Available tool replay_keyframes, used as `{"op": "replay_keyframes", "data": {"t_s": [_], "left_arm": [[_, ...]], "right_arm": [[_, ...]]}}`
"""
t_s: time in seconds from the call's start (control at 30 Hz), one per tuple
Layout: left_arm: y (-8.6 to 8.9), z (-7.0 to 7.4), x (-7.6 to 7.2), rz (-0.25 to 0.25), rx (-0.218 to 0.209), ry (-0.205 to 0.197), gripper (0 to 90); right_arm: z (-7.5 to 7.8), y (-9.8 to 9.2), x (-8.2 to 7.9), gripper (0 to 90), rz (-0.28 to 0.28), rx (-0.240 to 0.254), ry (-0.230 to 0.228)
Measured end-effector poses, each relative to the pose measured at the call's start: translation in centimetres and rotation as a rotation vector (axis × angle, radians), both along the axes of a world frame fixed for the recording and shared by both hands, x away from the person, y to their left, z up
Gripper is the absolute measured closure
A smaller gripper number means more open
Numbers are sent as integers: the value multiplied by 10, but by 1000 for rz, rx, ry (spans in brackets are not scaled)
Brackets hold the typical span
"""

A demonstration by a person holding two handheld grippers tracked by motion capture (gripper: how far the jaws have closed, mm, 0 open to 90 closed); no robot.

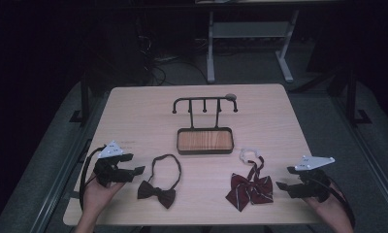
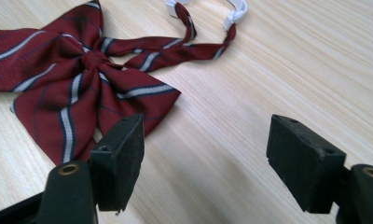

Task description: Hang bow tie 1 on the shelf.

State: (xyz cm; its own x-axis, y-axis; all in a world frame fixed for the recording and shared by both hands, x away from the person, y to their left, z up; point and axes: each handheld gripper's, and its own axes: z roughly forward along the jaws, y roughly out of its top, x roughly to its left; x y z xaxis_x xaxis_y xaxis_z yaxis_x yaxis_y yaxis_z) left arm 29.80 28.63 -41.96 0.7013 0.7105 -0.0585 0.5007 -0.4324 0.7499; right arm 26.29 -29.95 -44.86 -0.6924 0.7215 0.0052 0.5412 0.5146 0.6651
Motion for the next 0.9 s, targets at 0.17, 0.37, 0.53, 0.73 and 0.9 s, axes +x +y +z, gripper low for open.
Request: {"op": "replay_keyframes", "data": {"t_s": [0.17, 0.37, 0.53, 0.73, 0.9], "left_arm": [[-2, 0, -1, -2, -6, -4, 274], [-3, 1, -2, -9, -6, -14, 271], [0, 2, -2, 5, -24, -16, 271], [1, 2, -2, 11, -32, -22, 271], [0, 3, -4, 9, -28, -23, 271]], "right_arm": [[1, 3, 1, 272, 10, -4, 5], [9, 9, 1, 271, 28, -11, 10], [18, 20, 7, 273, 41, -28, 33], [30, 30, 14, 275, 62, -37, 42], [43, 40, 29, 299, 94, -53, 60]]}}
